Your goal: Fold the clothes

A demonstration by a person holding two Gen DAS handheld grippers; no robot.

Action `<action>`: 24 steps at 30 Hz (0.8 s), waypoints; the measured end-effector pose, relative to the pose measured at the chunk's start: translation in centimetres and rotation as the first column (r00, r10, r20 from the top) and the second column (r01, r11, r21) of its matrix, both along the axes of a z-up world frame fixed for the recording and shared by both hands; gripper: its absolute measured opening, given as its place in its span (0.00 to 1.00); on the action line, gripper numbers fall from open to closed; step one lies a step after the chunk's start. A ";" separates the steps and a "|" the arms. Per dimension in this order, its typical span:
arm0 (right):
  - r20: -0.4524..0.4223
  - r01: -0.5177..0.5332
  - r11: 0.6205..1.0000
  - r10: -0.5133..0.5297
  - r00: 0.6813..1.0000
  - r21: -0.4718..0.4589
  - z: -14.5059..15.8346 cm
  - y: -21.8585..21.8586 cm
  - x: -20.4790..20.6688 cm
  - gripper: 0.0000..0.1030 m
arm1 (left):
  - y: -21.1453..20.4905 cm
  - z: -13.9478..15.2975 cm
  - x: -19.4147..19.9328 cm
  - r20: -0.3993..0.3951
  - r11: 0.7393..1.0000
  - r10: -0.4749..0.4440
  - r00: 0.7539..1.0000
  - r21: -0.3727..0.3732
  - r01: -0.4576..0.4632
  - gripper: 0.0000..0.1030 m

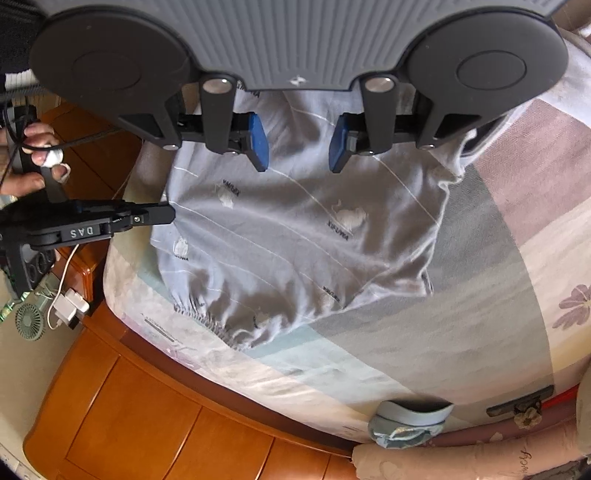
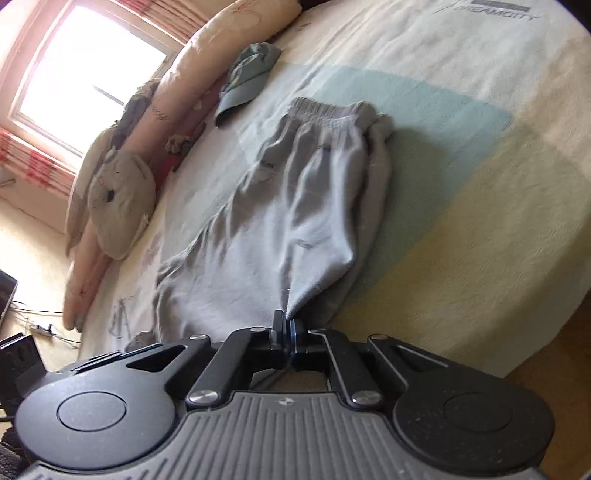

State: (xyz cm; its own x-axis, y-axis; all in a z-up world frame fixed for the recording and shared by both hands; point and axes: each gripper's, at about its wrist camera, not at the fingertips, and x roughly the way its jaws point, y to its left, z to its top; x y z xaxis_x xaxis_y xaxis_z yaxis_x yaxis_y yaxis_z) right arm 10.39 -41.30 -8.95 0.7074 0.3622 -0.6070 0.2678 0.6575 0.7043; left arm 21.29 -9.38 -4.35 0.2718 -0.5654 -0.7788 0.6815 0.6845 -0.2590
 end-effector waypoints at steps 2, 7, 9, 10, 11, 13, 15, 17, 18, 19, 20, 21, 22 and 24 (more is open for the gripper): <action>-0.015 0.000 1.000 0.000 1.000 0.031 -0.6 -0.5 0.0 0.05 | 0.0 -0.4 0.0 -0.015 1.000 -0.006 1.000 0.008 0.006 0.35; -0.042 -0.001 1.000 0.000 0.999 -0.009 0.5 -1.0 -1.6 0.09 | 1.0 -0.3 -0.3 -0.027 1.000 -0.017 0.999 0.000 0.017 0.35; -0.025 0.050 0.998 -0.050 0.998 -0.031 1.4 -2.1 -2.4 0.15 | 1.3 0.0 0.0 -0.026 1.000 -0.012 1.000 -0.007 0.012 0.35; 0.000 0.081 0.996 -0.081 0.997 -0.042 2.1 -2.8 -2.6 0.18 | 1.3 0.2 0.2 -0.019 1.000 -0.009 1.000 -0.010 0.009 0.35; 0.032 0.102 0.993 -0.100 0.994 -0.062 2.8 -3.3 -2.6 0.19 | 1.1 0.2 0.5 -0.013 1.000 -0.005 1.000 -0.010 0.005 0.35; 0.096 0.120 0.986 -0.110 0.989 -0.113 4.2 -3.9 -1.9 0.22 | 0.7 0.2 1.0 -0.011 1.000 0.002 1.000 -0.011 -0.002 0.35; 0.138 0.105 0.981 -0.083 0.987 -0.161 4.9 -4.0 -0.4 0.25 | 0.3 0.1 1.2 -0.012 1.000 -0.005 1.000 -0.016 0.005 0.35; 0.159 0.078 0.977 -0.046 0.986 -0.198 5.0 -3.6 1.2 0.33 | 0.1 -0.4 1.1 -0.032 1.000 -0.002 0.999 -0.006 0.002 0.35; 0.152 0.068 0.974 -0.035 0.988 -0.218 4.7 -3.4 1.9 0.34 | 0.3 -0.5 0.9 -0.031 1.000 0.007 1.000 -0.005 -0.007 0.35; 0.136 0.059 0.969 -0.027 0.990 -0.238 4.3 -3.2 2.6 0.35 | 0.6 -0.6 0.7 -0.033 1.000 0.016 0.999 -0.007 -0.017 0.35; 0.111 0.056 0.963 -0.028 0.993 -0.264 3.7 -3.1 3.0 0.35 | 1.0 -0.6 0.6 -0.042 1.000 0.029 0.999 -0.012 -0.029 0.35; 0.087 0.059 0.950 -0.034 0.996 -0.308 3.2 -3.0 2.9 0.35 | 1.5 -0.6 0.5 -0.053 0.999 0.042 0.998 -0.019 -0.043 0.35; 0.066 0.063 0.932 -0.042 0.997 -0.358 2.8 -2.9 2.8 0.27 | 1.9 -0.6 0.5 -0.068 0.998 0.058 0.996 -0.027 -0.060 0.35; 0.045 0.073 0.903 -0.059 0.997 -0.424 2.6 -2.8 2.5 0.11 | 2.5 -0.4 0.5 -0.090 0.996 0.082 0.993 -0.036 -0.086 0.35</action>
